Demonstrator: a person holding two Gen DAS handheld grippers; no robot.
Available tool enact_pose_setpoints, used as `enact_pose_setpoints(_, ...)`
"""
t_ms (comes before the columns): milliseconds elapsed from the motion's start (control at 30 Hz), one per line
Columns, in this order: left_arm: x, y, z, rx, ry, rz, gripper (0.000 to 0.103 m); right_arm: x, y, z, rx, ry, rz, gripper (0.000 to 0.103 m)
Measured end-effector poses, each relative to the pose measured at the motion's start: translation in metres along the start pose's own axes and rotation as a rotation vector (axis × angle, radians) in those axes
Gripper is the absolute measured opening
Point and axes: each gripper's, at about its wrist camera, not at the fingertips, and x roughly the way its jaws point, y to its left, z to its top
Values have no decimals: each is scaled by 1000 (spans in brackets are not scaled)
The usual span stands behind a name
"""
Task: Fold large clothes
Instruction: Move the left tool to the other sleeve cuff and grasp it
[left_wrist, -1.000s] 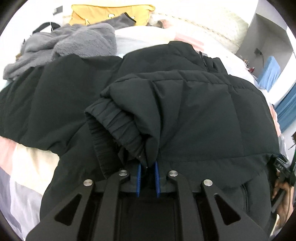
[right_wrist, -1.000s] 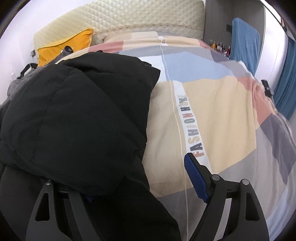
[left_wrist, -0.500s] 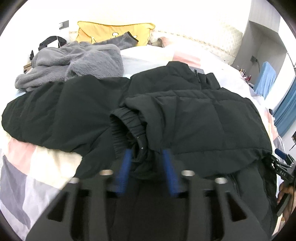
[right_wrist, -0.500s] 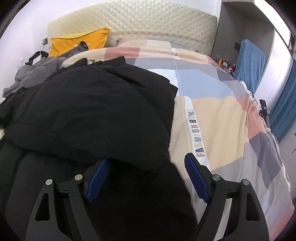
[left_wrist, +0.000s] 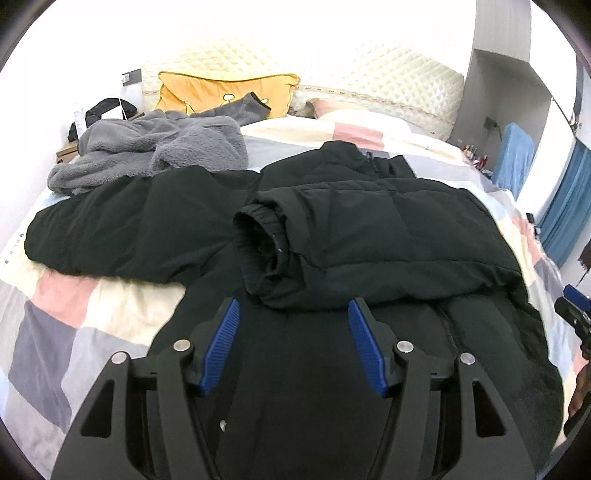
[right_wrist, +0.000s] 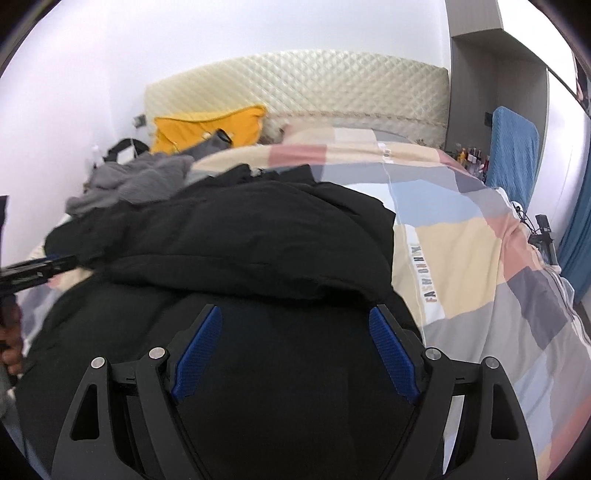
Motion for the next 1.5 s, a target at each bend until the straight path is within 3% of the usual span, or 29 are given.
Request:
enact_pose_setpoints(133, -18, -4, -8, 10, -38, -14, 62, -43, 9, -7, 45, -55, 33, 81)
enact_pose_setpoints(433, -43, -2, -19, 10, -110, -48, 62, -111, 44, -33, -21, -170, 69, 82)
enact_pose_setpoints(800, -51, 31, 2, -56, -103, 23, 62, -112, 47, -45, -63, -196, 57, 82)
enact_pose_setpoints(900, -61, 60, 19, -85, -104, 32, 62, -110, 42, -46, -44, -189, 63, 82)
enact_pose_setpoints(1033, -70, 113, 43, -100, -21, 36, 63, -112, 36, -45, -7, -197, 52, 82)
enact_pose_setpoints(1100, -77, 138, 53, -102, -1, 72, 63, -114, 34, -45, 4, -208, 44, 83)
enact_pose_setpoints(1200, -94, 172, 64, -69, -34, 148, 68, -110, 31, -44, 23, -203, 15, 85)
enact_pose_setpoints(1267, -102, 204, 69, -105, -51, 167, 73, -104, 29, -43, 48, -173, 22, 85)
enact_pose_setpoints(1433, -93, 279, 69, -234, -51, 148, 76, -91, 32, -40, 75, -135, 4, 85)
enact_pose_setpoints(1500, -85, 313, 62, -322, -63, 144, 78, -87, 35, -40, 76, -119, -2, 85)
